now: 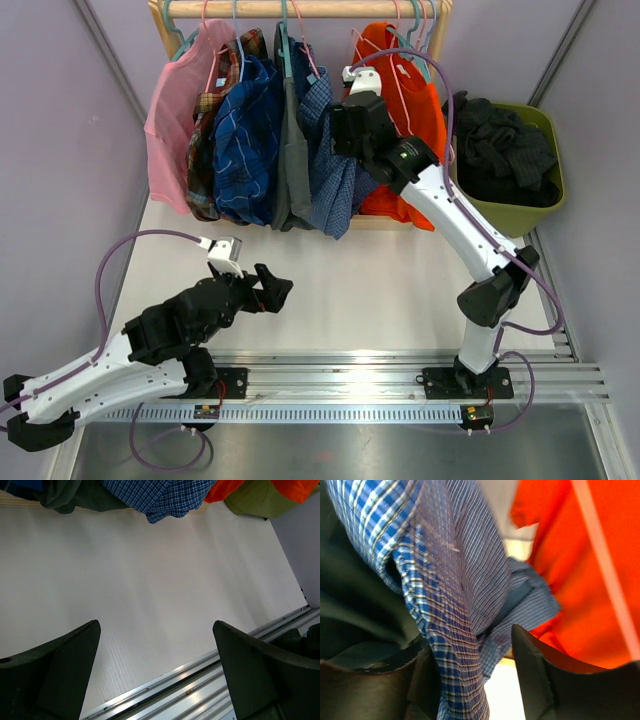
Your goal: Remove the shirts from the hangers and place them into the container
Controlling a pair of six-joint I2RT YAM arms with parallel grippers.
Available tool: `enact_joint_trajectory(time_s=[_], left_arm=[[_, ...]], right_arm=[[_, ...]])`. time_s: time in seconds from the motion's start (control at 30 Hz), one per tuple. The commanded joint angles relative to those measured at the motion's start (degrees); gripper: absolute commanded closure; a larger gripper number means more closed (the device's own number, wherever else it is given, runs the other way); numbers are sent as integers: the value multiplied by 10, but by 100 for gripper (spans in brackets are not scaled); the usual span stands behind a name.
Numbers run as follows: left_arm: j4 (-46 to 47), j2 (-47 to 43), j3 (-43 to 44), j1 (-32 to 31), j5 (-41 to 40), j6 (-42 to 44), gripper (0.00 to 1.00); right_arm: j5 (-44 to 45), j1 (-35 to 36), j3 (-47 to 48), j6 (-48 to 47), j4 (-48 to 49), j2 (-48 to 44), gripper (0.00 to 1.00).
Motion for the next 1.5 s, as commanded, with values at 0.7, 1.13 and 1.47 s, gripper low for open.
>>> enact_joint_trajectory(time_s=[0.7, 1.13, 1.47], left_arm=[[35, 36, 31, 1, 4, 12, 1], [24, 21, 29, 0, -2, 10, 1], [24, 21, 30, 0, -1, 11, 1]], right_arm=[[-164, -6, 82, -97, -15, -12, 62], [-202, -18, 124, -83, -55, 39, 70], [-164, -18, 103, -81, -19, 9, 100]])
